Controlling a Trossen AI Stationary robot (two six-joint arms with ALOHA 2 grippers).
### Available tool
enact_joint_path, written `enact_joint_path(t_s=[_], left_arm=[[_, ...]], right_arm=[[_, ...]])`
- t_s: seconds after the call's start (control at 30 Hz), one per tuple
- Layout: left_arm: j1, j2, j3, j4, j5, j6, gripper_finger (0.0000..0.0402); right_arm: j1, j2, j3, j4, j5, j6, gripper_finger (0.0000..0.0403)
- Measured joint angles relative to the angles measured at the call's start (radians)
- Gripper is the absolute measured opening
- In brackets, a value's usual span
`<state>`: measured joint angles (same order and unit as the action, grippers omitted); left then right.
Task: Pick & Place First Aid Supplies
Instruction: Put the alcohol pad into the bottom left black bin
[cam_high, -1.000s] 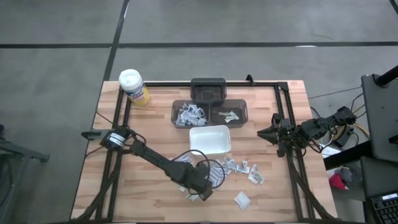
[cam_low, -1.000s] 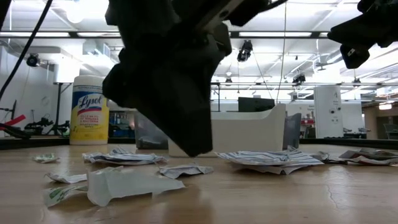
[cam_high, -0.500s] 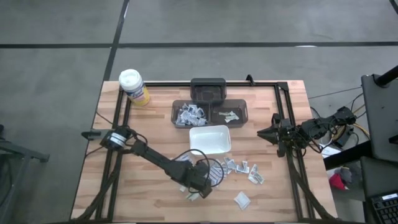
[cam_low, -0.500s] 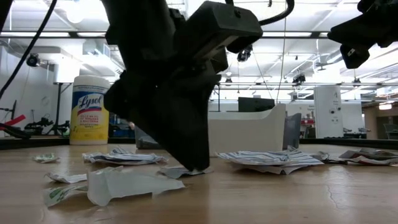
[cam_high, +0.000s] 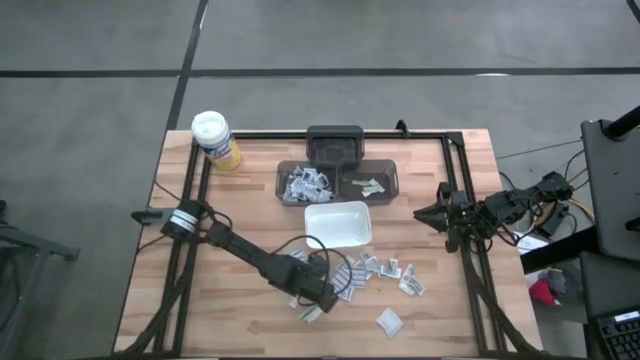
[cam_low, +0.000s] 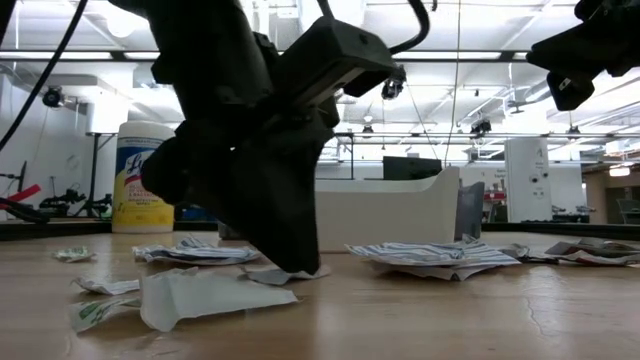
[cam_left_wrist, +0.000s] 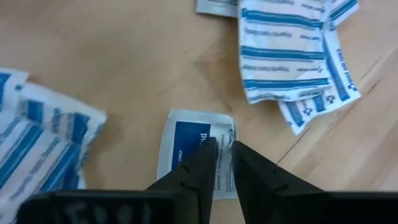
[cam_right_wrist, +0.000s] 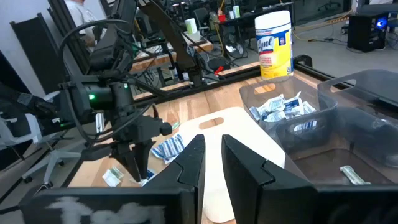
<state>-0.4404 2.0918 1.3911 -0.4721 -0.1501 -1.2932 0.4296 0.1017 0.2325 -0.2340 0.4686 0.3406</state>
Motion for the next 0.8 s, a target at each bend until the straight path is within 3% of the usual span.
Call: enact_joint_path(t_s=[0.3,0.6,0.8], left_arm=[[-0.001,0.003,-0.005,-0.008,-0.001,0.004,0.0005],[-0.001,-0.038,-0.004,-0.008,-0.012,0.038,0.0005],[0.000,-0.090,-0.010,-0.057,-0.081,0.033,0.0031]], right_arm=[[0.000,0.000,0.000,0.000,0.000,0.000,0.0052],[0.000,0.000,0.000,0.001,0.000,0.015,0.0052],[0.000,0.000,0.000,0.001,0.000,0.027,0.0052]])
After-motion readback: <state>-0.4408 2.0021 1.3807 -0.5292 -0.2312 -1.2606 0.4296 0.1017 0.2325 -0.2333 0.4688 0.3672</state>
